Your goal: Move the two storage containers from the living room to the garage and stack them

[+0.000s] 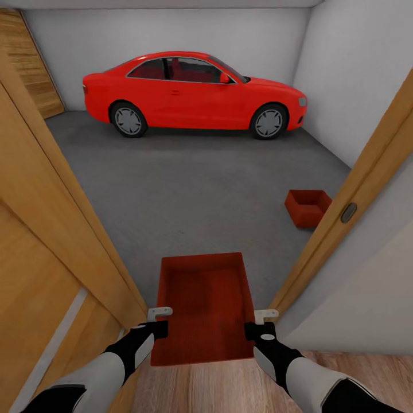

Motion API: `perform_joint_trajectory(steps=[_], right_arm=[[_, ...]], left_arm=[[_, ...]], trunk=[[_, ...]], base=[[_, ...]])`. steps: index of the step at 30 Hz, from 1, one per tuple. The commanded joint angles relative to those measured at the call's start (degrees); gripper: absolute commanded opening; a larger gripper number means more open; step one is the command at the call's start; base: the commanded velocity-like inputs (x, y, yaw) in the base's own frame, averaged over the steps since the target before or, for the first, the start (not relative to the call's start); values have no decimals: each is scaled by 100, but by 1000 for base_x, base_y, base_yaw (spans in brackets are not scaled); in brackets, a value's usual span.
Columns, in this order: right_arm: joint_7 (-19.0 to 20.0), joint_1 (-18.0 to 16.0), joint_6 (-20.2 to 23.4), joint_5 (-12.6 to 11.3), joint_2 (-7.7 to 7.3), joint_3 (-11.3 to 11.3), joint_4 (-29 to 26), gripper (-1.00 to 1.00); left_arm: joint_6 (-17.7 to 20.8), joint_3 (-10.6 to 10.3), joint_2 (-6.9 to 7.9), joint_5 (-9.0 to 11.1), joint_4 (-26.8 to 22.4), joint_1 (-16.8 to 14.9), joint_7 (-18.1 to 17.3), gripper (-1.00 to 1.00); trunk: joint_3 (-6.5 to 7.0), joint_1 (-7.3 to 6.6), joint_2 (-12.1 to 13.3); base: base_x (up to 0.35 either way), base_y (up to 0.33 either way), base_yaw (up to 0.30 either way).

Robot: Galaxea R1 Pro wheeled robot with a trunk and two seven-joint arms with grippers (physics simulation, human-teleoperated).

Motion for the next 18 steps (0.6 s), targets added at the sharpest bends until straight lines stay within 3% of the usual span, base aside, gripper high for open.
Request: perform_joint_trajectory(steps=[1,8,18], right_arm=[[-19,-10,-25,-4,-51,-219,-8,-100],[-19,-10,-25,-4,-51,-217,-9,-100],[-19,-10,-25,-4,-51,-217,-9,-100]], left_arm=[[35,-355,1,128,4,7,5,-100],[24,-356,7,128,3,7,10,-100],[8,-354,4,-219,4,7,11,-100]], trunk=[[-4,0,-3],[-4,0,-3],[-4,0,-3]], base=[[0,7,0],[29,1,0],[296,0,0]])
